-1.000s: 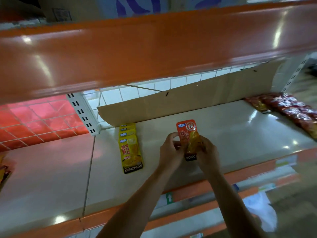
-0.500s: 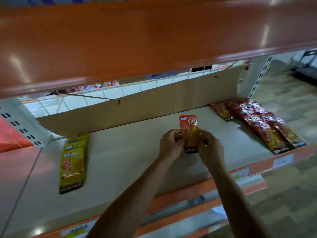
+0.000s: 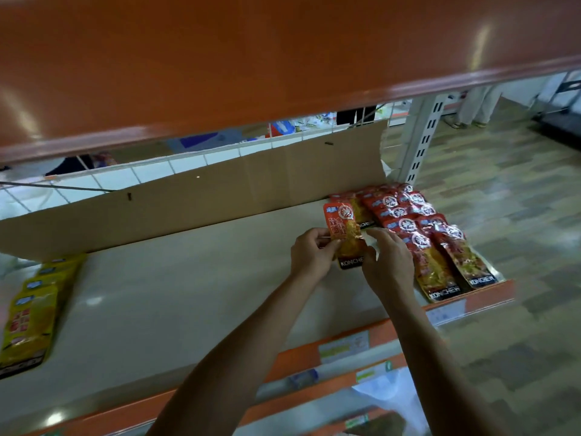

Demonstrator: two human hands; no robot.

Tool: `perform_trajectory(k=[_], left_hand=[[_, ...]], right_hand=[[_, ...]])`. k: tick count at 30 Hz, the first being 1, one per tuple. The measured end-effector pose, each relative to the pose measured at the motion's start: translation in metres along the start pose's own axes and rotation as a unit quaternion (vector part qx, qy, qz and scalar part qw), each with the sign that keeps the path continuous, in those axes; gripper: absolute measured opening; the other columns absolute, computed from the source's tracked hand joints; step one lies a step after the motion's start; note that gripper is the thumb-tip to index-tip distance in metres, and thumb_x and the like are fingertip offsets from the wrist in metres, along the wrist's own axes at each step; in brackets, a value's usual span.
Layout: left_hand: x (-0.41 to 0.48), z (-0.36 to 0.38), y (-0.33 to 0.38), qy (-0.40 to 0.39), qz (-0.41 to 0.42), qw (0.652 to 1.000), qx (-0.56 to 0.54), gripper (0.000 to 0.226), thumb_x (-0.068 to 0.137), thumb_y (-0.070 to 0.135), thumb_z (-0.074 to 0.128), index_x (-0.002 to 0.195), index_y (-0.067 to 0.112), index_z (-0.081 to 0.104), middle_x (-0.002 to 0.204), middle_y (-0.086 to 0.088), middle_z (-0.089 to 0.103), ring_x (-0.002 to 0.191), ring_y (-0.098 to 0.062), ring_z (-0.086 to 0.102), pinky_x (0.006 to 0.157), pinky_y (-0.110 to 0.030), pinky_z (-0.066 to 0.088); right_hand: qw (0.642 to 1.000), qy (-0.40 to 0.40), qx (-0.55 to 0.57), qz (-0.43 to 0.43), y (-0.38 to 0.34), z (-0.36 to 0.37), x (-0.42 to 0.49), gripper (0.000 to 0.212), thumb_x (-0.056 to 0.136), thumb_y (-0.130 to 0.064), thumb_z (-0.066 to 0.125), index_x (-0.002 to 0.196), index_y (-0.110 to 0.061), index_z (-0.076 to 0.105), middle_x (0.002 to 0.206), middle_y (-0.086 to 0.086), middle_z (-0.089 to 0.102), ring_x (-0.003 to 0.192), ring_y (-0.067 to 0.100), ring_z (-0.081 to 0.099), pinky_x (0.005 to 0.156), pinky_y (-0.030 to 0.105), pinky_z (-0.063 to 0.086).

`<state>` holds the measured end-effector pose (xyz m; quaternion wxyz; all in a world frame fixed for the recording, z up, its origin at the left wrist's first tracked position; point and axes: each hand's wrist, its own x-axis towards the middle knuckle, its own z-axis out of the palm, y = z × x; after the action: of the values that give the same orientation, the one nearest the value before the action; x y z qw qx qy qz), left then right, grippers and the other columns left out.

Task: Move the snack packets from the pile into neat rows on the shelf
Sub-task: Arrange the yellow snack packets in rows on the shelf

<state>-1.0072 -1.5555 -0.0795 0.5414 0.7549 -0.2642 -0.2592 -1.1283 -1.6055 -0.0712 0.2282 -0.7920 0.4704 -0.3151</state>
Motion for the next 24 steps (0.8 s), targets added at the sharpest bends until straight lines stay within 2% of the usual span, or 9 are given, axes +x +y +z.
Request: perform_trajectory(k=[5,9,15,21,24], left_hand=[[0.016,0.023,0.003,0.007,-0.006,0.999,0.032,0.029,0.083,0.021,0.073,0.110,0.011,0.067,0.102,-0.004,0.072,0.094,-0.017,0.067,0.086,-0.034,0.055],[0.025,0.038,0.008,0.010,-0.015,0.999,0.034,0.026,0.082,0.020,0.074,0.106,0.011,0.068,0.100,-0.005,0.072,0.092,-0.017,0.067,0.085,-0.031,0.054],[0.041,0.053,0.014,0.019,-0.032,0.998,0.045,0.026,0.082,0.023,0.075,0.105,0.011,0.069,0.101,-0.004,0.071,0.094,-0.019,0.066,0.086,-0.031,0.053],[0.049,0.056,0.015,0.033,-0.059,0.997,0.022,0.028,0.080,0.019,0.076,0.105,0.010,0.068,0.100,-0.005,0.072,0.092,-0.019,0.067,0.085,-0.035,0.056],[0.051,0.055,0.018,0.047,-0.043,0.996,0.057,0.034,0.079,0.020,0.077,0.109,0.010,0.066,0.102,-0.003,0.071,0.091,-0.017,0.067,0.082,-0.030,0.054]], right_hand=[[1.000,0.015,-0.016,-0.018,0.018,-0.009,0.020,0.034,0.079,0.002,0.057,0.110,-0.006,0.067,0.118,0.011,0.063,0.111,0.031,0.054,0.091,0.034,0.041],[0.999,0.025,-0.031,-0.024,0.028,-0.012,0.035,0.033,0.081,-0.002,0.062,0.114,-0.001,0.065,0.118,0.015,0.064,0.112,0.034,0.054,0.095,0.037,0.040],[0.999,0.004,-0.049,-0.022,0.034,-0.013,0.048,0.042,0.081,-0.001,0.057,0.123,-0.003,0.060,0.127,0.015,0.060,0.123,0.031,0.049,0.103,0.040,0.037],[0.997,-0.015,-0.063,-0.032,0.034,-0.012,0.053,0.043,0.083,-0.003,0.055,0.126,-0.004,0.058,0.130,0.014,0.058,0.126,0.030,0.046,0.106,0.039,0.034],[0.996,-0.032,-0.074,-0.032,0.033,-0.011,0.055,0.043,0.086,-0.005,0.053,0.128,-0.005,0.056,0.131,0.013,0.057,0.127,0.029,0.045,0.108,0.036,0.031]])
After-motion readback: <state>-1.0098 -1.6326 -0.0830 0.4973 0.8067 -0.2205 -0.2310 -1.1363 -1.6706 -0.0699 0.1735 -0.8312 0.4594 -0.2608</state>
